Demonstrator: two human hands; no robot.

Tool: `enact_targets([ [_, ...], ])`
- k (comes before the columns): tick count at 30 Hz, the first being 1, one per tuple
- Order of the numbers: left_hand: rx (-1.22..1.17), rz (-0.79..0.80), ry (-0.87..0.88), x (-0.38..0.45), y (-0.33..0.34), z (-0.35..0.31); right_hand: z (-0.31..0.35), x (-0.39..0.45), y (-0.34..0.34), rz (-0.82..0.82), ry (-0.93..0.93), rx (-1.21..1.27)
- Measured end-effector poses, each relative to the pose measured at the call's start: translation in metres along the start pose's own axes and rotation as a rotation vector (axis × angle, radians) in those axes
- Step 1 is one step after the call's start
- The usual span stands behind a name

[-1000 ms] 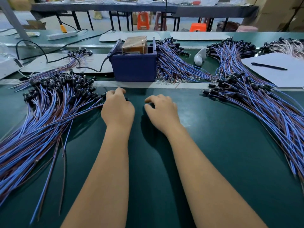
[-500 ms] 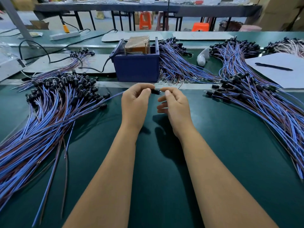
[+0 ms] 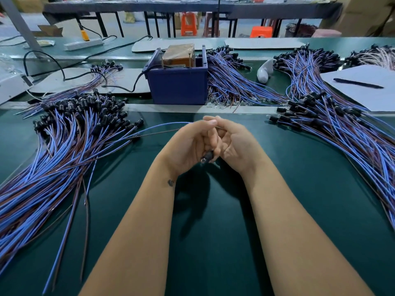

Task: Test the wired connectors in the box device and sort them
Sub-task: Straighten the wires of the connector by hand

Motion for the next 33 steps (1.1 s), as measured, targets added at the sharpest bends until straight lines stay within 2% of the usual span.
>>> enact_targets([
  [2, 0.095, 0.039, -0.067, 0.000, 0.003, 0.005, 0.001, -0.001, -0.003, -0.037, -0.040, -0.006],
  [5, 0.227, 0.118, -0.173, -0.002, 0.009, 0.011, 0.006, 0.001, -0.007, -0.091, -0.146, 0.114],
  [9, 0.279, 0.102, -0.206, -0.003, 0.005, 0.012, 0.011, 0.002, -0.011, -0.072, -0.172, 0.204],
  [11, 0.200, -0.036, -0.155, 0.002, -0.005, 0.010, 0.012, 0.002, -0.010, -0.047, -0.154, 0.189],
  [14, 0.113, -0.421, -0.130, 0.006, -0.030, 0.015, 0.010, 0.002, -0.007, -0.016, -0.163, 0.117],
  [16, 0.135, -0.660, -0.132, 0.003, -0.047, 0.020, 0.007, 0.002, -0.005, -0.008, -0.180, 0.003],
  [19, 0.170, -0.792, -0.118, 0.000, -0.058, 0.023, 0.003, 0.000, -0.002, 0.005, -0.182, -0.205],
  [24, 0.228, -0.825, -0.077, -0.002, -0.059, 0.020, -0.001, -0.001, 0.003, -0.020, -0.186, -0.467],
  [33, 0.062, -0.618, 0.055, 0.006, -0.043, 0.016, -0.005, 0.001, 0.005, -0.053, -0.254, -0.488],
])
Point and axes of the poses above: each hand's wrist, its own x-axis towards the middle knuckle, its own y-axis out of the palm, z = x × y, the point moved 5 cm from there along x, towards the middle knuckle, and after that the axes turned 15 degrees about x, right-handed, at the moved point
